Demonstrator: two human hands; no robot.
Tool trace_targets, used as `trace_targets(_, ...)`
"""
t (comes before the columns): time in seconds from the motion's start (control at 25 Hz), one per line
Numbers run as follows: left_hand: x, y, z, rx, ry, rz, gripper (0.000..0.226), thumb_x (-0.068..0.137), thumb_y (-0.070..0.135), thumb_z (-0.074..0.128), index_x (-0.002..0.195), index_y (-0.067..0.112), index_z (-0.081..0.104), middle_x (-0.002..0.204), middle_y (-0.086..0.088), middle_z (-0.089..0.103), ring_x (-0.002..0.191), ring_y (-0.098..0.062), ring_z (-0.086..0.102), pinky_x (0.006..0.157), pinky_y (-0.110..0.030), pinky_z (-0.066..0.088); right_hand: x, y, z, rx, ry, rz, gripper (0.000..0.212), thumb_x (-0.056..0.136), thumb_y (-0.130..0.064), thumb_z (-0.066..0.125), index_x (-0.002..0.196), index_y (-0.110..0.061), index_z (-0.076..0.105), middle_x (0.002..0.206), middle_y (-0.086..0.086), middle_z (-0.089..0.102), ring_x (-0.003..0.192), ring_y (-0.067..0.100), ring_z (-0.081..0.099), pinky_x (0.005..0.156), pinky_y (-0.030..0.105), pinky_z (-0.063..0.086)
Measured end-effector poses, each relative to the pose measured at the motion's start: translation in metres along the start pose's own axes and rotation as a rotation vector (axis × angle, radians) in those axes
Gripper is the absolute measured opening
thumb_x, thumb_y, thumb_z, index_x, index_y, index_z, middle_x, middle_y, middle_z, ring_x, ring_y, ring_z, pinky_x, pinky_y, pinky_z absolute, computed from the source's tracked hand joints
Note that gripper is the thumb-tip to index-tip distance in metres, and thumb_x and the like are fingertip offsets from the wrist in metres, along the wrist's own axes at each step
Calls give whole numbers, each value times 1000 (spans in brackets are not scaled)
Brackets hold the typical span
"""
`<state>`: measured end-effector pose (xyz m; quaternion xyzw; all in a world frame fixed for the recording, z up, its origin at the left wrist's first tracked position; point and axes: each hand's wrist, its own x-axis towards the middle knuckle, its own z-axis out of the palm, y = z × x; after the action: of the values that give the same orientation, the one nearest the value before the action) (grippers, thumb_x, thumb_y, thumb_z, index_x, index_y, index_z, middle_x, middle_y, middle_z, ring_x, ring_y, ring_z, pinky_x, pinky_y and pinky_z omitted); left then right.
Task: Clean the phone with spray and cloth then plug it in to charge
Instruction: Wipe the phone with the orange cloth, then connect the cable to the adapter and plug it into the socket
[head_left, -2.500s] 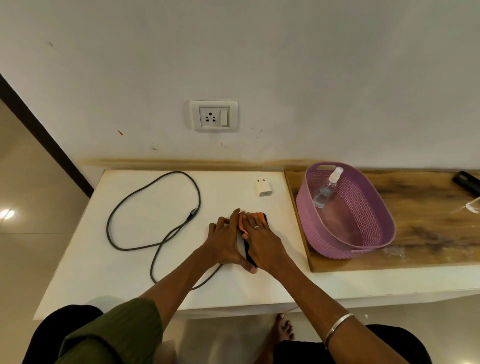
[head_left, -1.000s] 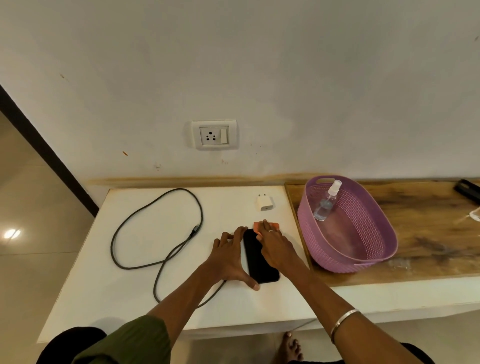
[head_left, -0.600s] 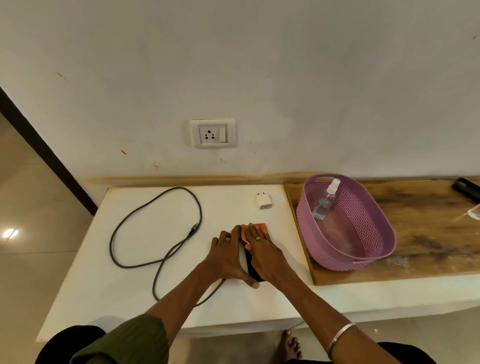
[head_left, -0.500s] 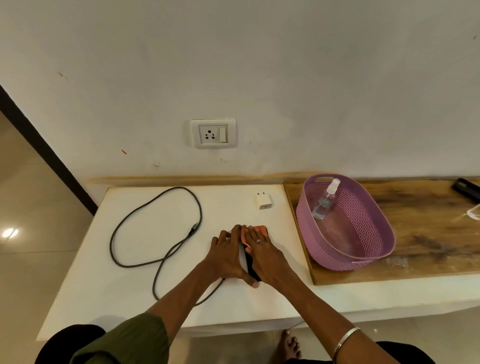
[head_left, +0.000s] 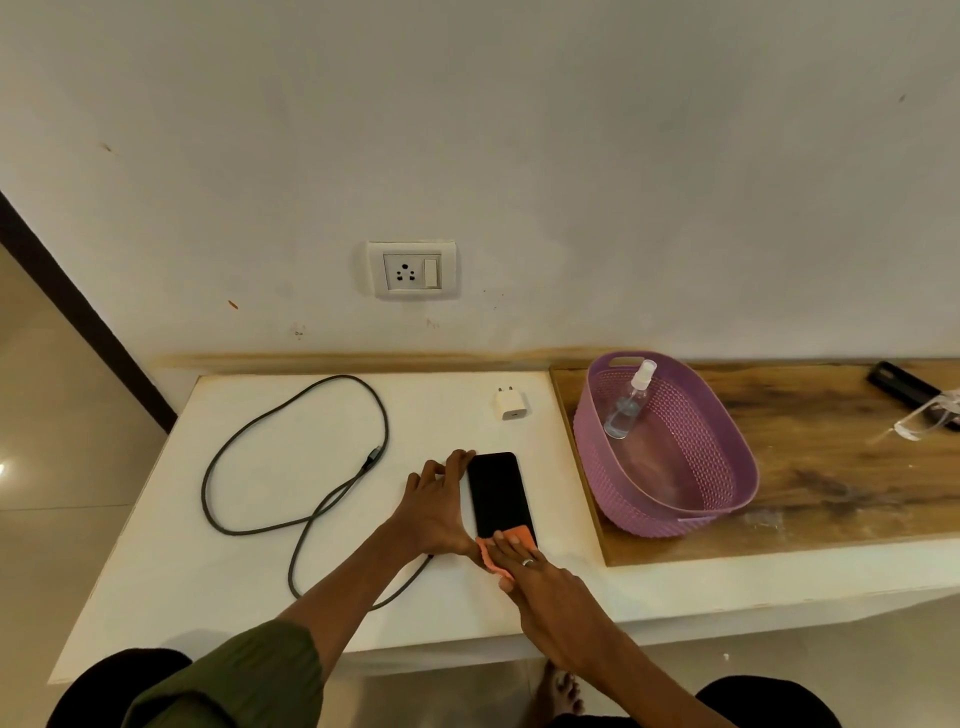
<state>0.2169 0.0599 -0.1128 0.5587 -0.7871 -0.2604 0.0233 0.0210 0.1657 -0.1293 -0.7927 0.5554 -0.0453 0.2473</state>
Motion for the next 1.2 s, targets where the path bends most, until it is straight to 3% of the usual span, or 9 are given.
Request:
trace_targets(0.2, 0, 0, 0, -48, -1, -12, 155, 25, 85, 75, 149, 34, -2, 147, 0, 35, 133, -25, 31, 110, -44, 30, -15, -6, -27, 20, -37, 75, 66, 96, -7, 55, 149, -37, 30, 142, -2, 54, 120, 15, 59, 99, 25, 47)
trace_targets(0.36, -1, 0, 1, -100, 16, -24, 157, 20, 88, 74, 147, 38, -2, 144, 0, 38, 134, -24, 32, 111, -46, 30, -20, -17, -97, 46, 313, 55, 59, 92, 1, 55, 136, -39, 51, 128, -7, 65, 112, 7, 63, 89, 2, 40)
trace_targets(0.44, -2, 0, 1, -97, 13, -18, 157, 20, 88, 74, 147, 39, -3, 145, 1, 38, 134, -24, 31, 112, -46, 29, -22, -14, -138, 25, 504, 8, 48, 93, -5, 57, 131, -35, 57, 118, -3, 70, 99, 11, 69, 80, 7, 47)
trace_targets(0.52, -2, -1, 0, -90, 10, -14, 157, 19, 89, 73, 147, 41, -5, 146, 1, 36, 135, -24, 31, 113, -47, 28, -20, -2, -176, -60, 638, 28, 39, 94, -15, 56, 129, -33, 59, 106, 0, 73, 80, 12, 69, 60, 15, 52)
trace_targets(0.6, -2, -1, 1, -95, 3, -19, 158, 19, 89, 74, 147, 43, -7, 147, 2, 35, 136, -24, 29, 115, -48, 27, -16, 20, -204, -186, 680, 114, 35, 96, -20, 55, 127, -34, 61, 100, -2, 75, 69, 8, 62, 48, 12, 38)
trace_targets(0.68, -1, -1, 2, -97, 3, -27, 159, 19, 89, 73, 147, 44, -10, 150, 2, 32, 139, -24, 27, 117, -50, 24, -12, 47, -215, -338, 611, 251, 32, 97, -25, 53, 125, -38, 62, 96, -4, 75, 66, 8, 59, 46, 13, 32)
trace_targets(0.88, -1, -2, 2, -102, -11, -33, 159, 20, 88, 74, 147, 45, -11, 152, 5, 28, 141, -22, 22, 118, -47, 21, 4, 95, -206, -491, 291, 387, 29, 97, -38, 52, 125, -40, 61, 98, -6, 73, 83, 14, 69, 67, 26, 57)
trace_targets(1.04, -2, 0, 0, -113, -22, -42, 158, 21, 86, 76, 147, 45, -11, 152, 5, 27, 141, -21, 21, 117, -45, 20, 24, 105, -186, -328, 184, 373, 26, 95, -34, 56, 117, -25, 67, 95, -4, 71, 77, 12, 65, 72, 24, 54)
trace_targets(1.2, -1, -2, 3, -131, -18, -46, 159, 19, 87, 75, 146, 48, -13, 150, 6, 27, 140, -20, 22, 117, -43, 20, 32, 109, -177, -27, 20, 521, 23, 92, -25, 63, 109, -12, 70, 88, -3, 68, 76, 12, 65, 78, 23, 52)
